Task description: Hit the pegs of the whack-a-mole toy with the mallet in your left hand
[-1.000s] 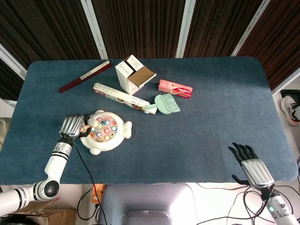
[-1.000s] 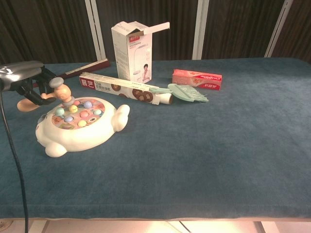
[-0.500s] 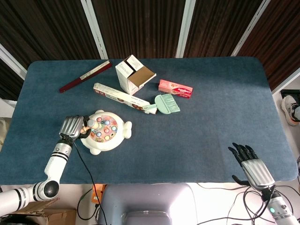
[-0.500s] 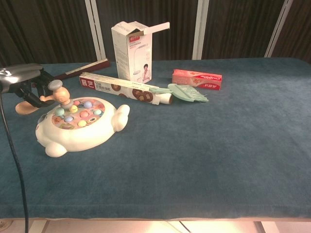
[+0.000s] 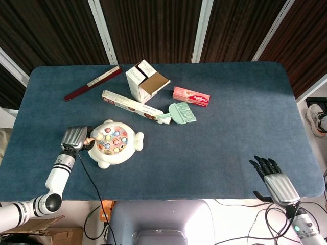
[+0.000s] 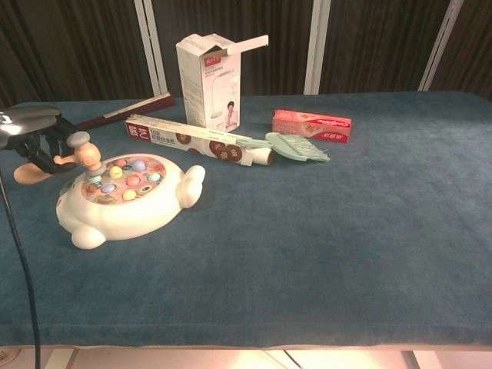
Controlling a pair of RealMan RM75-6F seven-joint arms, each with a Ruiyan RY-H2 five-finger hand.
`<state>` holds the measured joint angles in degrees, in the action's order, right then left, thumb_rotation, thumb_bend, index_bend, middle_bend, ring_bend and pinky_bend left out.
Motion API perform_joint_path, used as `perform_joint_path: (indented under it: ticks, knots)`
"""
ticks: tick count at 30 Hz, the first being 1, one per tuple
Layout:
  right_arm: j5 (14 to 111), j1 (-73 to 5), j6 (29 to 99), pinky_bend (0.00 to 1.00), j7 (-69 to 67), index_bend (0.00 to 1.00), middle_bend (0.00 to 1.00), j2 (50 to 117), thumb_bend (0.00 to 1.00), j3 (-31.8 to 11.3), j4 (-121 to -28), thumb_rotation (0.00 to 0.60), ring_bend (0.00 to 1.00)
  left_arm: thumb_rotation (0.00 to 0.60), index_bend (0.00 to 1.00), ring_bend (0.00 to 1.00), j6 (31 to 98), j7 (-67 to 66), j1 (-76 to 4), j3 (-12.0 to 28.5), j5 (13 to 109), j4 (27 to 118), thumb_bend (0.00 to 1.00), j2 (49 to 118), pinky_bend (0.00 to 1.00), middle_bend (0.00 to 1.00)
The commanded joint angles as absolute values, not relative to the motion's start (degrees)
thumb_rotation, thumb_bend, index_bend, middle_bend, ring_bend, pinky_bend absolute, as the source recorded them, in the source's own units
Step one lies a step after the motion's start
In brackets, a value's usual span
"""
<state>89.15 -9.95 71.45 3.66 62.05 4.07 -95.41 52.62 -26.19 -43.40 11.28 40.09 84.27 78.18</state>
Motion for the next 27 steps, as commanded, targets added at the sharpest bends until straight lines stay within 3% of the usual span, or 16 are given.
perform_joint_path:
  ticks: [1,17,27]
  knots:
    - [89.22,-9.88,71.59,0.00,3.59,0.00,0.00,62.03,0.18,4.07,-95.39,0.600,0.00,0.600,0.68,0.45,52.12,-26.73,-43.68,10.72,39.47,83.86,0.53,78.24,0.71,0.62]
    - [89.11,-9.95,71.30,0.00,3.93,0.00,0.00,62.21,0.18,4.08,-95.38,0.600,0.00,0.600,0.68,0.45,52.34,-25.00,-45.12,12.15,39.18,86.19,0.53,77.47,0.71,0.62]
    - [88.75,-9.99,71.06,0.00,4.02,0.00,0.00,62.31,0.18,4.00,-95.24,0.600,0.00,0.600,0.69,0.45,52.48,-31.66,-49.76,12.13,31.42,87.12,0.54,78.65,0.71,0.63]
